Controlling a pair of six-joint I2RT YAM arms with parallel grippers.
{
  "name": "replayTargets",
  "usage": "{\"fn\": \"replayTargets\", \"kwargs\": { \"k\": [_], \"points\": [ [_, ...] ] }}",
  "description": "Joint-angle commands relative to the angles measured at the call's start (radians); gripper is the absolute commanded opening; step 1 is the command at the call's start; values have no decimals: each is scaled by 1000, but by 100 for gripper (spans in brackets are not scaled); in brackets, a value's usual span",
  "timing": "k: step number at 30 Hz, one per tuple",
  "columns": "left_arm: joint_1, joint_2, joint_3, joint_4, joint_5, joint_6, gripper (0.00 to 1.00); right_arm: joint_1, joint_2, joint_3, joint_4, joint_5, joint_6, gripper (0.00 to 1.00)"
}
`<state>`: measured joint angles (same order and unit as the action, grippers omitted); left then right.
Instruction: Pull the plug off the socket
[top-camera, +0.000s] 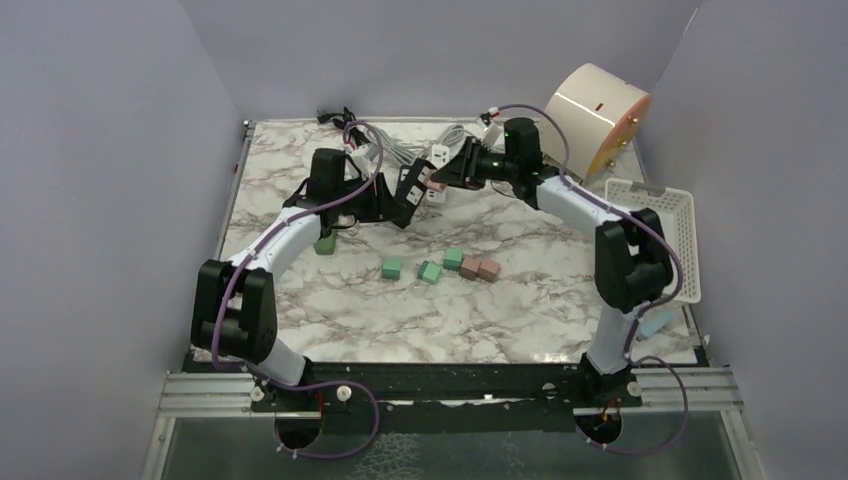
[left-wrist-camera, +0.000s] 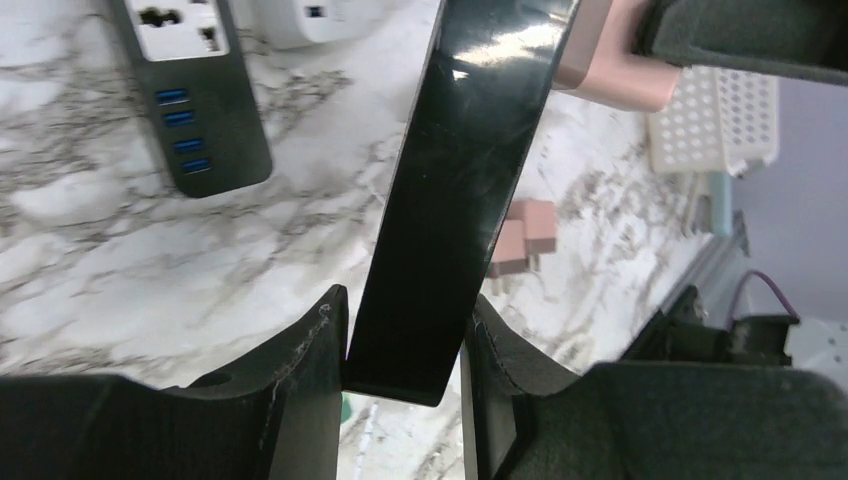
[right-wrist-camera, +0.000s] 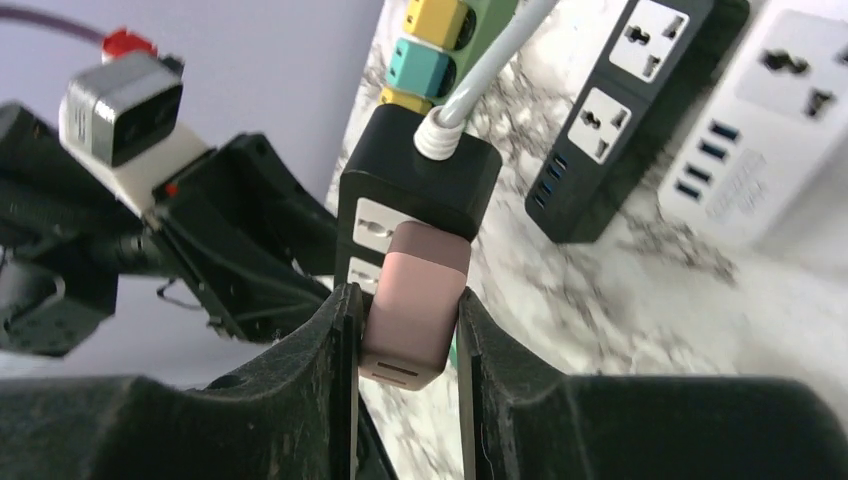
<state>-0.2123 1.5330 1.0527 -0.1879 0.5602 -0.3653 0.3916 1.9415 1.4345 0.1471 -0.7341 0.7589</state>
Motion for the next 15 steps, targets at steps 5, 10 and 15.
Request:
{"fn": "replayTargets", "kwargs": {
  "k": [5,10,15],
  "points": [
    [122,98,61,-85,-445,-177,0,-94,-402,-174,-244,-168,-276,1],
    [122,116,99,-116,-507,-219,0,-94,-405,-94,-346,-10,-245,1],
    [122,146,144,-143,-570,-255,0,-94,-423,-53,-431,151,-183,1]
  ]
}}
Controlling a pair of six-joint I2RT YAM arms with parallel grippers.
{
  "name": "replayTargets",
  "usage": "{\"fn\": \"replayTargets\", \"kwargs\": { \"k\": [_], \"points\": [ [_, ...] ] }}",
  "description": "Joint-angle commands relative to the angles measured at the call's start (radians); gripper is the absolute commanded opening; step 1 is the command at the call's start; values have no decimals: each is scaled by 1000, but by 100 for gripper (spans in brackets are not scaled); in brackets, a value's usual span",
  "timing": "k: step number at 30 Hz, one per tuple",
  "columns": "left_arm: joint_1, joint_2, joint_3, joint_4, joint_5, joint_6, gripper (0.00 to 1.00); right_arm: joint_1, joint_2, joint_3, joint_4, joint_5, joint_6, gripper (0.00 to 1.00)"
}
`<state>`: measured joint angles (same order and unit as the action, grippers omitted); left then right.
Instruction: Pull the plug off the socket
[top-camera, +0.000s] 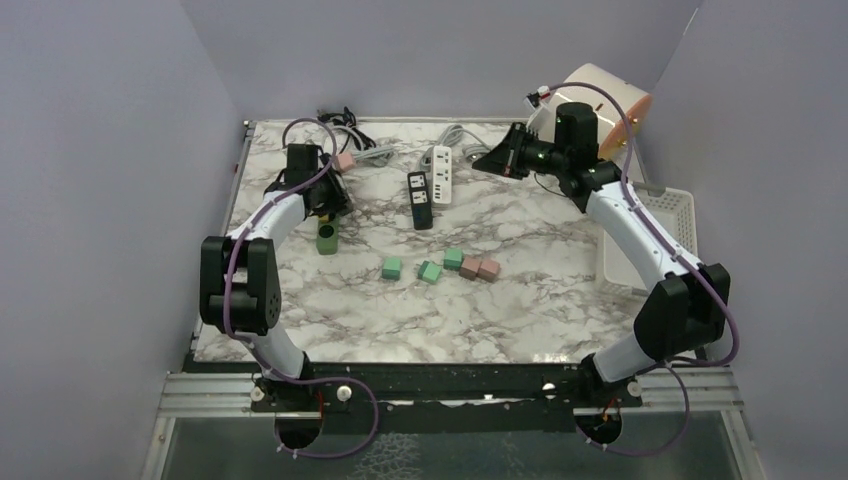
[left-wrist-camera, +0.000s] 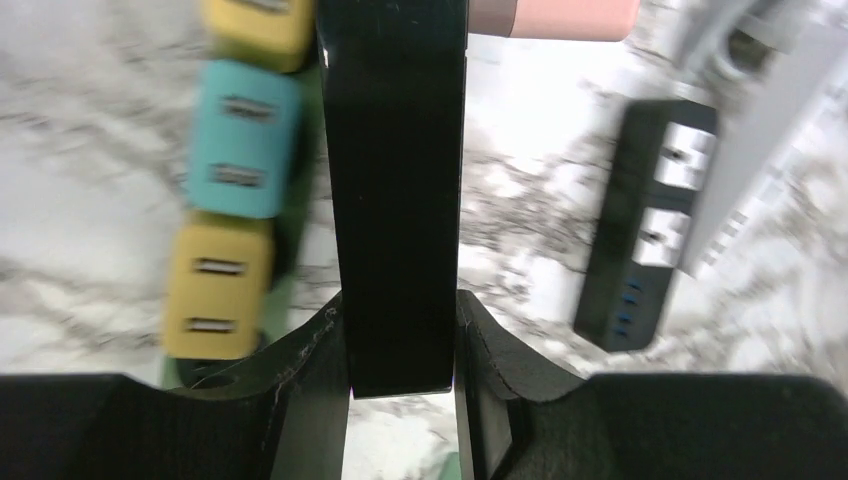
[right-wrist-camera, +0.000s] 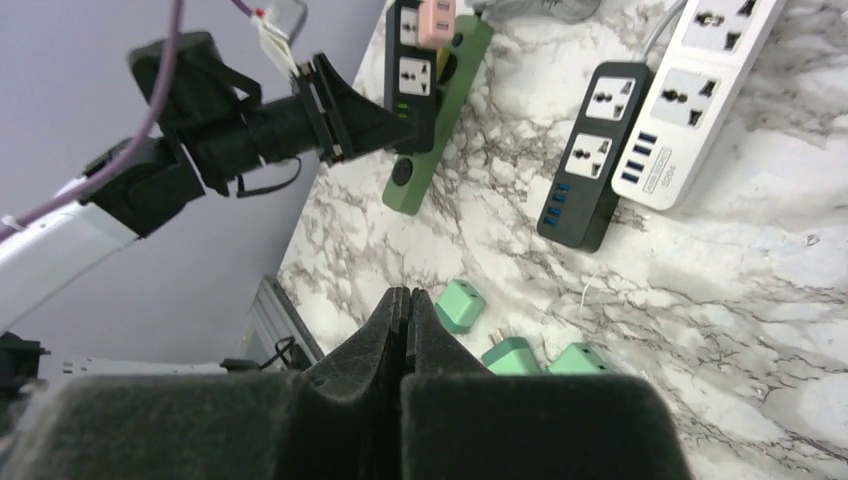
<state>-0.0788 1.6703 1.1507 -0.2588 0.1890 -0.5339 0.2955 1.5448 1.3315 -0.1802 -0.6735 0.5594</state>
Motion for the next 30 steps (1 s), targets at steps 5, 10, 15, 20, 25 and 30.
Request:
{"fn": "replayTargets", "kwargs": {
  "k": [5,10,15,20,25,30],
  "points": [
    [-31,16,70,-5,-138,-58,0,2,16,32,-101,82,5,2],
    [-94,-55,36,120,-91,39,0,62,79,22,23,98,2,34],
    [-138,-180,-68,255,-44,85,0,97,217,69,240,49,84,47],
    [-165,-286,-150,308,-24,92,0,114,399,247,337,18,126,58],
    [-181,-339,-172,313,-10,93,0,142,533,427,344,29,142,68],
    [-202,-353,-174,311,-8,97,0,173,614,527,328,27,148,71]
  ]
}}
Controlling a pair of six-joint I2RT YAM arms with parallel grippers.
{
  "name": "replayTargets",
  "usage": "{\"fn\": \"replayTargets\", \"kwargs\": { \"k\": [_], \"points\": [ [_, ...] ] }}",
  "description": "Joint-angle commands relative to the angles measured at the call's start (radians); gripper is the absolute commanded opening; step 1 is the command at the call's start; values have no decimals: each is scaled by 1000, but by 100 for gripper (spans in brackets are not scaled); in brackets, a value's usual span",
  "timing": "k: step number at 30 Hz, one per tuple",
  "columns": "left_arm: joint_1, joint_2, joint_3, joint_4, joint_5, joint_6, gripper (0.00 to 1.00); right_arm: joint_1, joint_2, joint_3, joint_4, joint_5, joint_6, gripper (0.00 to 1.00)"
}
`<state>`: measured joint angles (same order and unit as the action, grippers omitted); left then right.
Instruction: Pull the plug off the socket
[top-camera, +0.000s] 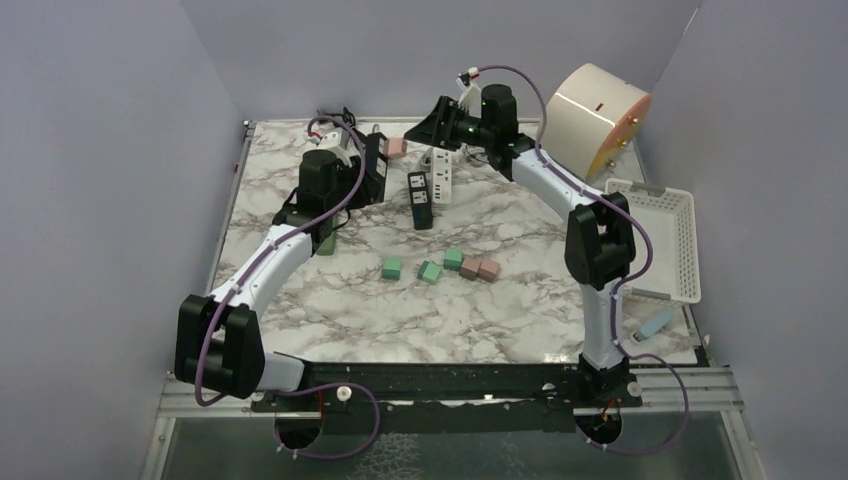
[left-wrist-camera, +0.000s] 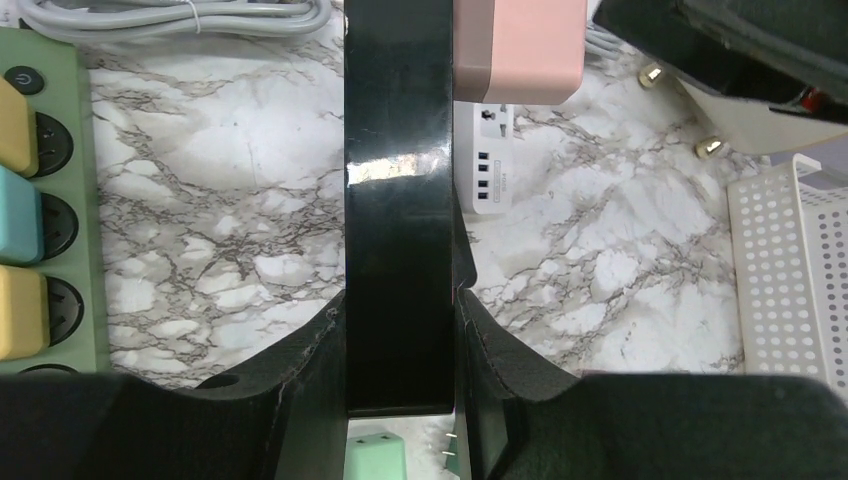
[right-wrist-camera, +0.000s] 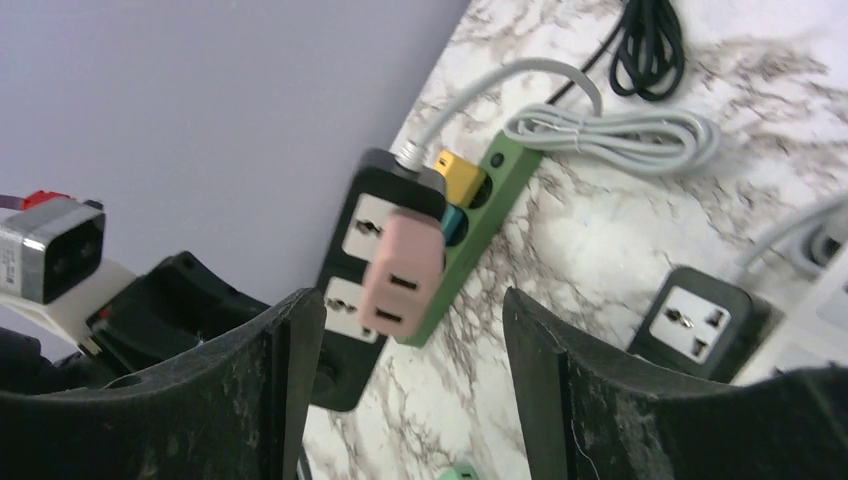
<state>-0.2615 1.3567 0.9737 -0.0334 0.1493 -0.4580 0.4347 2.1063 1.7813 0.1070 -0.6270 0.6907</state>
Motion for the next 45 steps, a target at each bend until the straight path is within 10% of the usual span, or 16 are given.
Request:
{"fn": "replayTargets", "kwargs": {
  "k": [1,12,17,26,32,40,45],
  "points": [
    [-22,-40,3,85,29,22,0,43,65,94,34,-22,17,71],
    [-32,-57,4,84,4,39,0,108,198,256,-74,-13,50,64],
    [-33,-55,-4,86,-12,36,0,108,189,264,-82,-6,54,2],
    [-34,61,96,-167,-522,-86,0,108,150,402,-368,-36,-39,1],
    [-35,144,145,-210,-586,-142,0,112,148,560,-715,190,-208,1],
    [-32,167,104,98,-277,-27,0,9,-95,-15,-327,-390,-180,1],
    [-33,244,184,169,37,90,0,-153,-373,-410,-452,-243,-415,1]
  ]
}}
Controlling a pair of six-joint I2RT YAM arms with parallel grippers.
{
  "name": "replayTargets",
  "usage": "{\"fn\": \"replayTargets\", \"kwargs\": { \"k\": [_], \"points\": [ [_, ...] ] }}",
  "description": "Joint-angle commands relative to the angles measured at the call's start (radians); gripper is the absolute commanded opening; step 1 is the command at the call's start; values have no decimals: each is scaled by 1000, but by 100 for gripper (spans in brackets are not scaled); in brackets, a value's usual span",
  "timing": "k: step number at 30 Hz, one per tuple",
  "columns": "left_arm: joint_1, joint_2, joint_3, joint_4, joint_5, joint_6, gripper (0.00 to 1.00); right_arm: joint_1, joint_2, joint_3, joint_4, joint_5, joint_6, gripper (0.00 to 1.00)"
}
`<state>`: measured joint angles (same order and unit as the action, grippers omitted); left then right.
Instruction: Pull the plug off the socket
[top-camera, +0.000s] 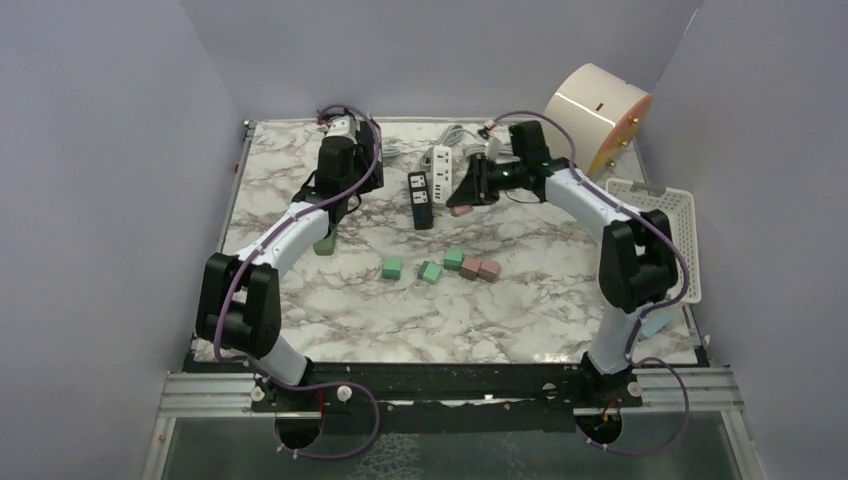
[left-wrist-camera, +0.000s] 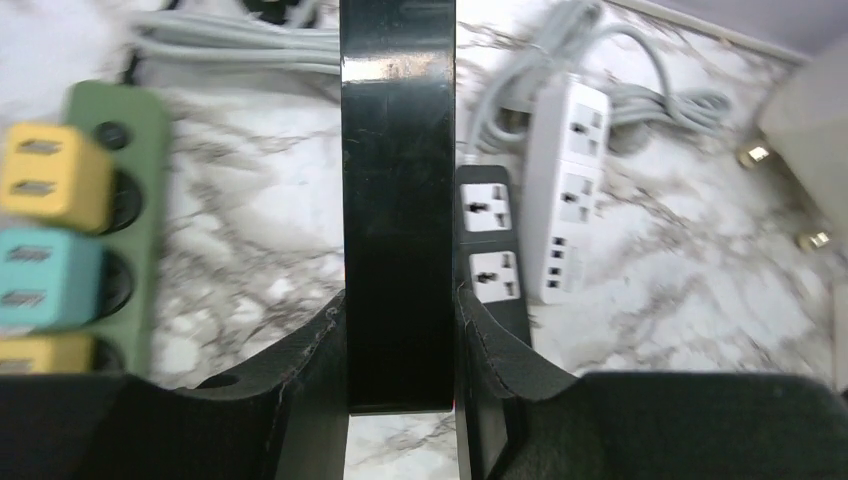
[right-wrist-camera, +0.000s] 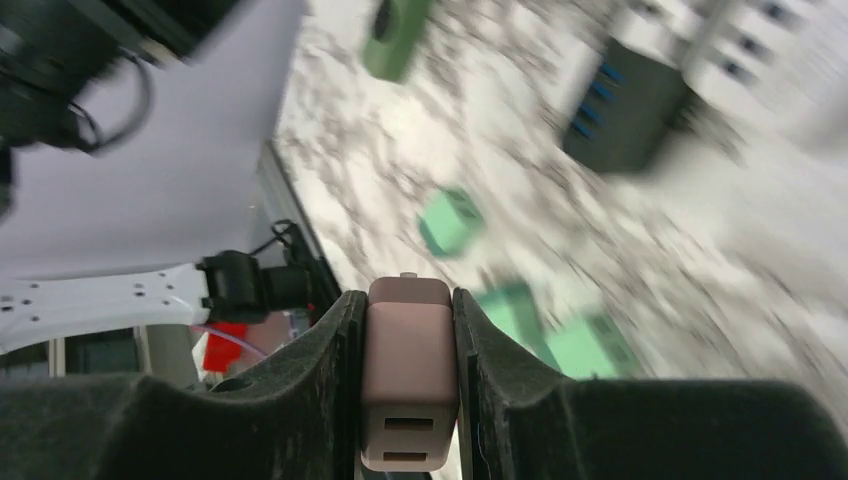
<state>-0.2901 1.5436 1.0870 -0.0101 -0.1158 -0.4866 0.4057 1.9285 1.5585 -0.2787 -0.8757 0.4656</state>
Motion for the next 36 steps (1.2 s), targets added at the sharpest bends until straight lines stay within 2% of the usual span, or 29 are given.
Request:
{"fn": "replayTargets", "kwargs": {
  "k": [1,3,5,8,11,14,17,19,21,24,32,36],
  "points": [
    [-4,74,90,134,335,134,0,-138,-242,-221,-138,106,-267,1],
    [-4,104,118,104,360,152,0,-140,-321,-296,-258,299,-405,1],
    [-3,131,135,76,370,156,0,-140,-385,-371,-296,369,-507,1],
    [2,183,143,58,447,137,0,-141,-452,-464,-294,375,-646,1],
    [8,238,169,28,550,133,0,-140,-454,-488,-368,324,-912,1],
    [11,269,204,-8,615,144,0,-140,-426,-461,-431,402,-964,1],
    [11,271,209,-11,648,168,1,-140,-364,-420,-537,353,-1064,1],
    [13,271,204,-8,658,176,2,-140,-320,-396,-575,246,-1117,1],
    [13,270,186,7,663,174,2,-137,-283,-379,-598,193,-1143,1],
    [16,264,158,19,671,175,6,-128,-232,-373,-623,225,-1159,1],
    [21,306,167,-17,631,153,24,-61,-130,-400,-660,278,-1170,1],
    [27,320,175,-34,593,149,33,-58,-103,-398,-641,344,-1146,6]
  ]
}}
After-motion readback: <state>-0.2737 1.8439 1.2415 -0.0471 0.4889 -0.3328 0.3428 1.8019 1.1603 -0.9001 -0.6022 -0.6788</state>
